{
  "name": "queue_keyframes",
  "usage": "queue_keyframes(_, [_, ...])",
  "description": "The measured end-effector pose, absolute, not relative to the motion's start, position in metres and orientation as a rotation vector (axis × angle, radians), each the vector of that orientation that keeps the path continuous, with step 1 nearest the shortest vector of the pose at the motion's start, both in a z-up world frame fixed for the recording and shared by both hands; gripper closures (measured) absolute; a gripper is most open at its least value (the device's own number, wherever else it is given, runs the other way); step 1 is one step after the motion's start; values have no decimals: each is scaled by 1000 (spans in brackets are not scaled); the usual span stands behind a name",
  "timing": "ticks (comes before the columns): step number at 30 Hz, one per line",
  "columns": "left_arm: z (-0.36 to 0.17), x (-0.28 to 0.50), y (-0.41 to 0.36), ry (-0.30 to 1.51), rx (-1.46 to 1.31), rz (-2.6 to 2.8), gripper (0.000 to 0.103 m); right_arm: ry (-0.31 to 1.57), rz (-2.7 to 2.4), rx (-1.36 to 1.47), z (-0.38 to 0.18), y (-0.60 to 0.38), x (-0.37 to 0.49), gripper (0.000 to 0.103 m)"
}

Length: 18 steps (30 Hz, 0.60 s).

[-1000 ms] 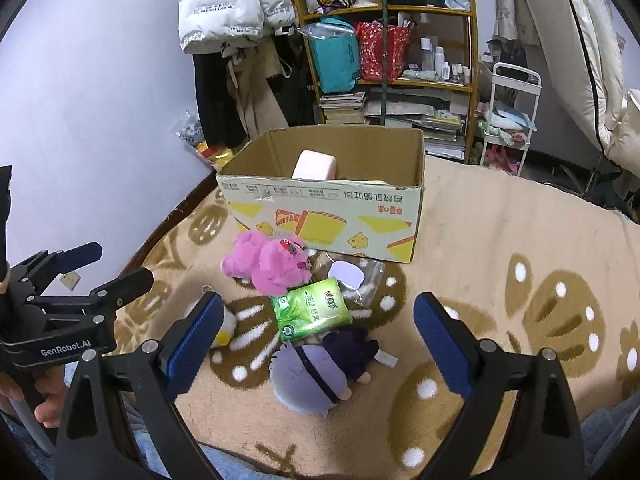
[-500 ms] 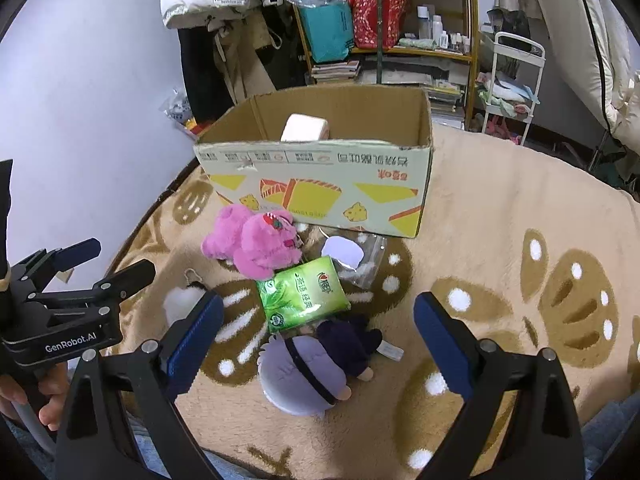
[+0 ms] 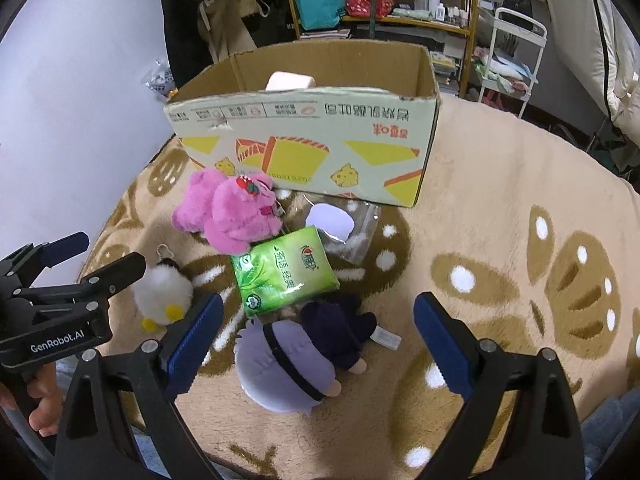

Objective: Organize soft objects
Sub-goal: 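Grasp the white fluffy chick with the left tool while the right tool grasps the purple doll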

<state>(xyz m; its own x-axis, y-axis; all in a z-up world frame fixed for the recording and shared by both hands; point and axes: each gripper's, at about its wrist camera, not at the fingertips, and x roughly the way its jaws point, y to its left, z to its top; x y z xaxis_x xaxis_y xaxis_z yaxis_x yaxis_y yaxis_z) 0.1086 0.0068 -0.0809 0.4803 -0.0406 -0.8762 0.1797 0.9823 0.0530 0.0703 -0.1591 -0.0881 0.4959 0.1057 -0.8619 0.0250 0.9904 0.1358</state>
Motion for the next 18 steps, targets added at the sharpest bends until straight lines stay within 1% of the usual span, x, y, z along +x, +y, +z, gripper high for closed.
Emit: queue_keyframes(18, [-126,120,0,1192,198,-114,12,1224,36,76,-129,-150,81,3])
